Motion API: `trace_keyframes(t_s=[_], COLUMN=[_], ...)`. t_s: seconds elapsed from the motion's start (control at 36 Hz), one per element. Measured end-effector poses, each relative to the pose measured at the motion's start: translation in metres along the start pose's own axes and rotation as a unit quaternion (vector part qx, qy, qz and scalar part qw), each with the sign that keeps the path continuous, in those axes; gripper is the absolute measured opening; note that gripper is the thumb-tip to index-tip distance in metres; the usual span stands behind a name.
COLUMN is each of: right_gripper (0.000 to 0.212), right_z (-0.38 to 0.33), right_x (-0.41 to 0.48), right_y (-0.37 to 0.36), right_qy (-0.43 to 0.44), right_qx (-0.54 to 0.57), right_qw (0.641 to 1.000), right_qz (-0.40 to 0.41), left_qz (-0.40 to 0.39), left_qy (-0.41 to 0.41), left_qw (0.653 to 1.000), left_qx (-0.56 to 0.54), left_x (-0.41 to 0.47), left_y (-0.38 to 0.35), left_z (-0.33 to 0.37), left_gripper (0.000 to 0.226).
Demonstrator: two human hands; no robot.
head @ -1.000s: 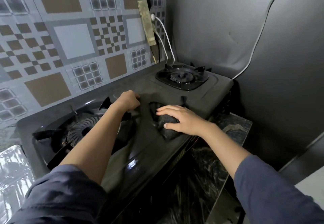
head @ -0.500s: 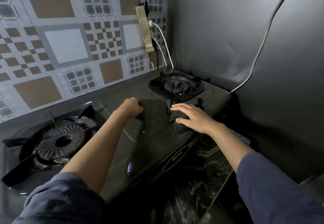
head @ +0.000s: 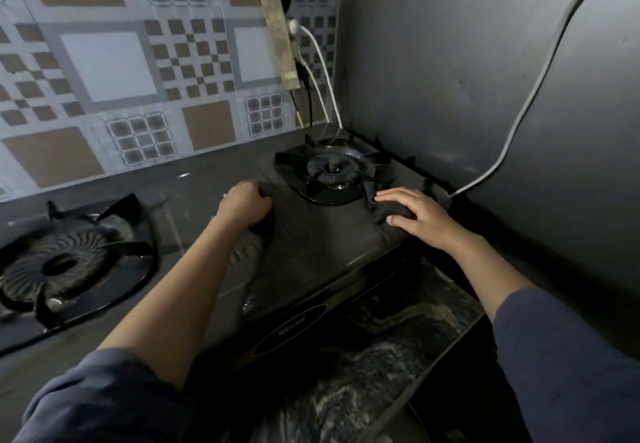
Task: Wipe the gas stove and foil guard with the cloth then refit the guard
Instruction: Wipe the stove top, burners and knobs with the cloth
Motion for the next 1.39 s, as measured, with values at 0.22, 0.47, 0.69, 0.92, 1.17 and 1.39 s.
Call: trace_keyframes(t_s=[0.22, 0.47, 0.69, 0.92, 1.17, 1.39], right_gripper=[0.039, 0.038, 0.045, 0.049, 0.047, 0.063], right_z=[0.015, 0.051, 0.063, 0.024, -0.062, -0.112], right_x=[0.006, 0.0, -0.015, -0.035, -0.051, -0.062], right_y=[0.006, 0.035, 0.041, 0.019, -0.024, -0.061], right_qy=[0.017, -0.07, -0.21, -0.266, -0.245, -0.255], right_qx=[0.031, -0.012, 0.055, 0.008, -0.039, 0.016], right_qw=[0.999, 0.989, 0.955, 0.924, 0.925, 0.952], right_qz=[0.025, 0.127, 0.203, 0.275, 0.289, 0.167], left_qz=[0.035, 0.024, 0.015, -0.001, -0.033, -0.035], left_qy=[-0.01, -0.012, -0.016, -0.049, -0.07, -0.112], left_qw=[0.999, 0.999, 1.0, 0.998, 0.996, 0.993], left_qx=[0.018, 0.025, 0.022, 0.026, 0.033, 0.03], left_x=[-0.009, -0.016, -0.023, -0.03, -0.043, -0.06], left_y=[-0.005, -0.007, -0.006, 0.001, 0.015, 0.027], left_z=[0.003, 0.007, 0.001, -0.009, -0.036, -0.051], left_gripper=[0.036, 0.038, 0.041, 0.049, 0.051, 0.048])
Point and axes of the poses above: each hand's wrist, its own x-axis towards the middle knuckle, its own y-axis out of the back of the hand, z = x × y, the point moved 8 cm from there along x, towards the middle knuckle, and after that the axes turned 7 degrees about z, right-handed, at the moved point
